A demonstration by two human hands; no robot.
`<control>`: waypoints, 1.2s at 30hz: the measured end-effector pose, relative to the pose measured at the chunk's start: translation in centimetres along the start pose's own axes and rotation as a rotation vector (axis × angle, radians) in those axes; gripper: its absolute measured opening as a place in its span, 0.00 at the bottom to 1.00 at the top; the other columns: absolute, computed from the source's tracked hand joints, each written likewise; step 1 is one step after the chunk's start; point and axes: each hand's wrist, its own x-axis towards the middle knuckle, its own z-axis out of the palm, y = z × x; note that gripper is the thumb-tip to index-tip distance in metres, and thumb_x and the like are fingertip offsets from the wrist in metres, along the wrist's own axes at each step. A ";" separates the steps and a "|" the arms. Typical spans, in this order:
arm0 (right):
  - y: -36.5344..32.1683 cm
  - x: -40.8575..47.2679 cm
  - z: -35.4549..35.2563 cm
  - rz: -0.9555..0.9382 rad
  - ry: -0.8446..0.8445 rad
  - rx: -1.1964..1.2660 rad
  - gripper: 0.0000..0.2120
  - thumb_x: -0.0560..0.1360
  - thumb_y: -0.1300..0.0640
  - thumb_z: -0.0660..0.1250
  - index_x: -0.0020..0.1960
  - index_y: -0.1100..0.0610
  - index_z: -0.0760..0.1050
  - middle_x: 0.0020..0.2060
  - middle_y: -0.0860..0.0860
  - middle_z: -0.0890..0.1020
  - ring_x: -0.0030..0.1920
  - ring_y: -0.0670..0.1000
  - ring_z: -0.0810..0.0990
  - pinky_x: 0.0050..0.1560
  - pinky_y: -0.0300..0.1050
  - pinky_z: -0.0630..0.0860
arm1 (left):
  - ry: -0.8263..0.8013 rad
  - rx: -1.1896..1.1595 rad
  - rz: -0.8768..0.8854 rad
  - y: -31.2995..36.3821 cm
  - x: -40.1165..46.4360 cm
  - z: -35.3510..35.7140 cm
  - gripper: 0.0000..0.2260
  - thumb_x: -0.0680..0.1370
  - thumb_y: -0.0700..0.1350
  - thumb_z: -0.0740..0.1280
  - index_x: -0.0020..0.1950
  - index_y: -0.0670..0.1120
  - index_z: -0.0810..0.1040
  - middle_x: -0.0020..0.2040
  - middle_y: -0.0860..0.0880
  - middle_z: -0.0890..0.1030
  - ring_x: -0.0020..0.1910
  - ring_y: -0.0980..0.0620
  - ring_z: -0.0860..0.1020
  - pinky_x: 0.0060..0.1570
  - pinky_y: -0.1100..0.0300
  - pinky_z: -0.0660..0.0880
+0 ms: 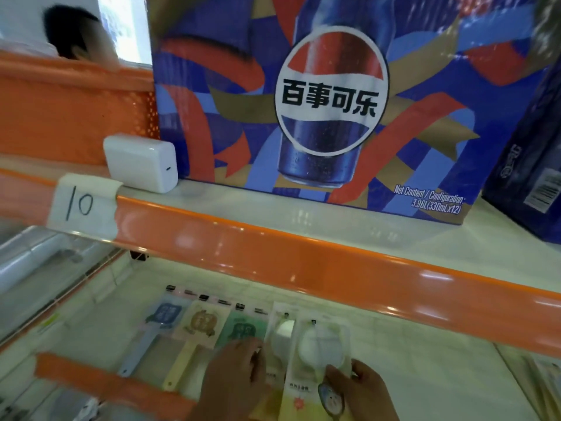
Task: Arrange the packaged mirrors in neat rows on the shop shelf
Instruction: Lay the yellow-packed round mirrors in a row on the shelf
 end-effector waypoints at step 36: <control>4.2 3.8 5.8 -0.366 0.321 -0.697 0.29 0.65 0.24 0.54 0.34 0.50 0.74 0.33 0.49 0.76 0.36 0.49 0.77 0.37 0.47 0.77 | -0.043 0.350 0.288 -4.5 -2.1 -0.4 0.19 0.76 0.68 0.56 0.57 0.62 0.78 0.75 0.60 0.62 0.77 0.51 0.48 0.71 0.45 0.54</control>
